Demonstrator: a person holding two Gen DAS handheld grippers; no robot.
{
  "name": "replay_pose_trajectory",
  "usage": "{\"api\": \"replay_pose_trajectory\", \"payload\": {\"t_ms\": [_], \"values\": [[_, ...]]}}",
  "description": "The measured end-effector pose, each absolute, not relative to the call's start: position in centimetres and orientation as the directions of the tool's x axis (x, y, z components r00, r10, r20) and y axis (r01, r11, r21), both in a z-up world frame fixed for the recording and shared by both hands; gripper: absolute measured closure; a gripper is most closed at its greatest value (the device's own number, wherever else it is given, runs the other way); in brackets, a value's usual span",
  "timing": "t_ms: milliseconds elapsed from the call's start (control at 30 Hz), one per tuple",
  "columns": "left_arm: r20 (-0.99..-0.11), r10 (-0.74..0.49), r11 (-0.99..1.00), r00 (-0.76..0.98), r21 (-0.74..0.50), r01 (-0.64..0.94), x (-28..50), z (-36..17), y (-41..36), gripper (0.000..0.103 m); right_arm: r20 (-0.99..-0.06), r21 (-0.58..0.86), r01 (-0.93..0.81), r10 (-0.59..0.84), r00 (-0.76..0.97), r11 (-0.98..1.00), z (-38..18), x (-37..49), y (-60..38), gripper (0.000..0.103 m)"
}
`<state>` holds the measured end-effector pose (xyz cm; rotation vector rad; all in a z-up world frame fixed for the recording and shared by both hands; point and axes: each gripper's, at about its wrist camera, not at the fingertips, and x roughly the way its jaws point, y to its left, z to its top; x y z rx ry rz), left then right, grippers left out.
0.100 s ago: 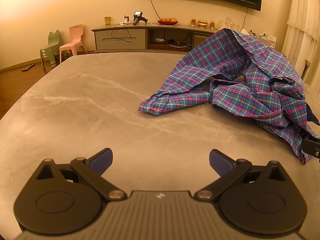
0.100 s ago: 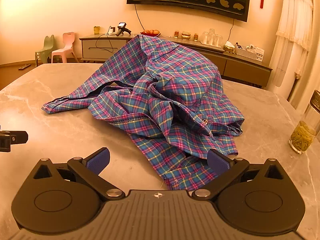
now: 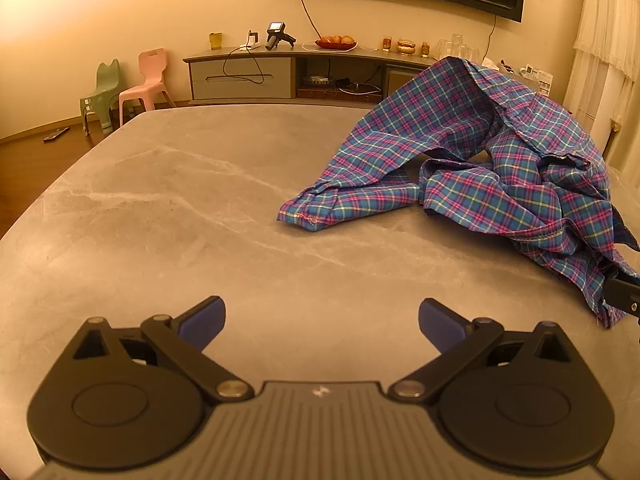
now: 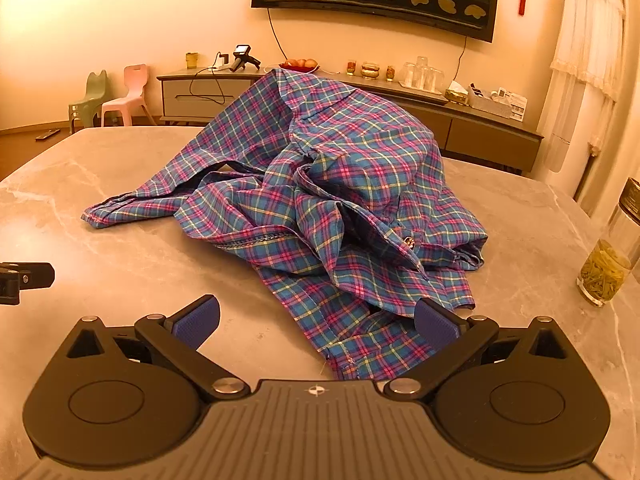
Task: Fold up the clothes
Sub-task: 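Move both grippers toward the crumpled plaid shirt and test-close them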
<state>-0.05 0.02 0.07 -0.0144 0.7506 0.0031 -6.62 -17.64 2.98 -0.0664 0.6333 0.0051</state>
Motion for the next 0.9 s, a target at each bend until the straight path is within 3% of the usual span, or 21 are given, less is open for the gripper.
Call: {"api": "replay_pose_trajectory", "payload": {"t_ms": [367,600,733,900], "values": [[-0.684,-0.009,1.000,0.730,-0.021,-0.007,-0.1,-0.2,0.2,0.000,-0.601,-0.059,-0.026,-0.015,0.799,0.998,2.6,-6.5,-17.8,0.001],[-0.660,-0.104,0.993,0.744,-0.115,0.038,-0.4,-0.2,0.0,0.000,-0.604,-0.069,-0.012,-0.032,0.796,0.998,2.5,-6.5,-17.7,0.001],[-0.679,-0.111,0.994,0.726,-0.060,0.096,-0.2,-0.1,-1.3,0.000,-0.600,-0.066,-0.008,-0.033,0.799,0.998,2.6,-6.5,-17.9,0.001],[-0.688,-0.154,0.987,0.709,-0.082,0.135,0.0,-0.3,-1.4,0.000,-0.596,-0.063,-0.005,-0.034,0.802,0.998,2.6,-6.6,-18.0,0.001]]}}
